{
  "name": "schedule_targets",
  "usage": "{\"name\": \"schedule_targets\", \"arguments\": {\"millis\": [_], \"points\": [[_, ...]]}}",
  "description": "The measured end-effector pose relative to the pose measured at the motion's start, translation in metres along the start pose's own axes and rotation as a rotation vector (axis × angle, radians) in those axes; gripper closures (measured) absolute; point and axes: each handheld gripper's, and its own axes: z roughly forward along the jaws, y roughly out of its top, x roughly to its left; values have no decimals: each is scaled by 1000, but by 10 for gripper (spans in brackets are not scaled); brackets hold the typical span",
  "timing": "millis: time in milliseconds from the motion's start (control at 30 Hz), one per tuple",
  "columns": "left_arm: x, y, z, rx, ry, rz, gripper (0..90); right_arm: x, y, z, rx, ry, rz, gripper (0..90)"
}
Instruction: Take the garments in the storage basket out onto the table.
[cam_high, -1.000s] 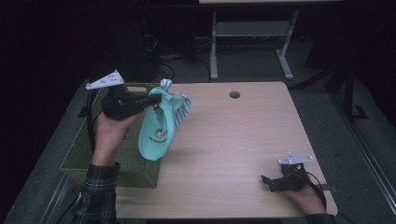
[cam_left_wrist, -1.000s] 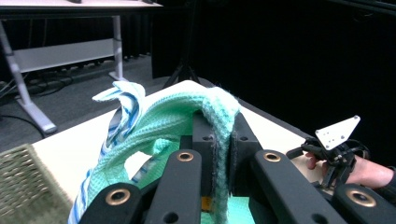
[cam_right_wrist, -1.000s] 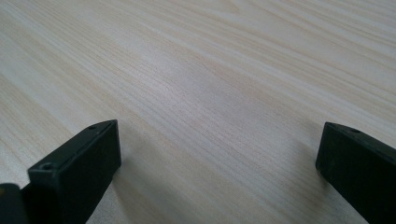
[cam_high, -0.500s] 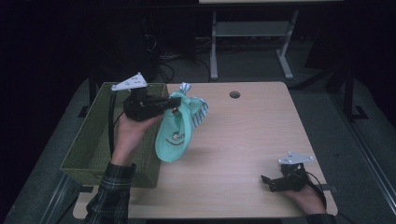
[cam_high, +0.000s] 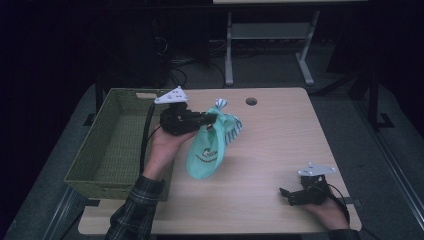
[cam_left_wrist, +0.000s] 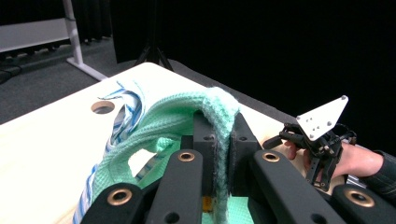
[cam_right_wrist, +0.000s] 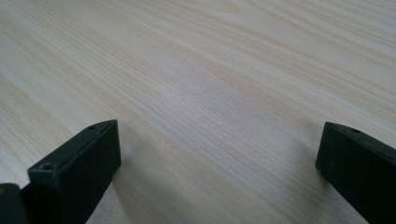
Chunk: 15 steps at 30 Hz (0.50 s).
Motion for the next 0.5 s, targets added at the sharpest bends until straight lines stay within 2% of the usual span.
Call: {"name": "schedule_targets", "arguments": {"millis": [500], "points": [[-12,-14,50,43,-11,16,851,0,0,0,-1,-2,-4,0]]}}
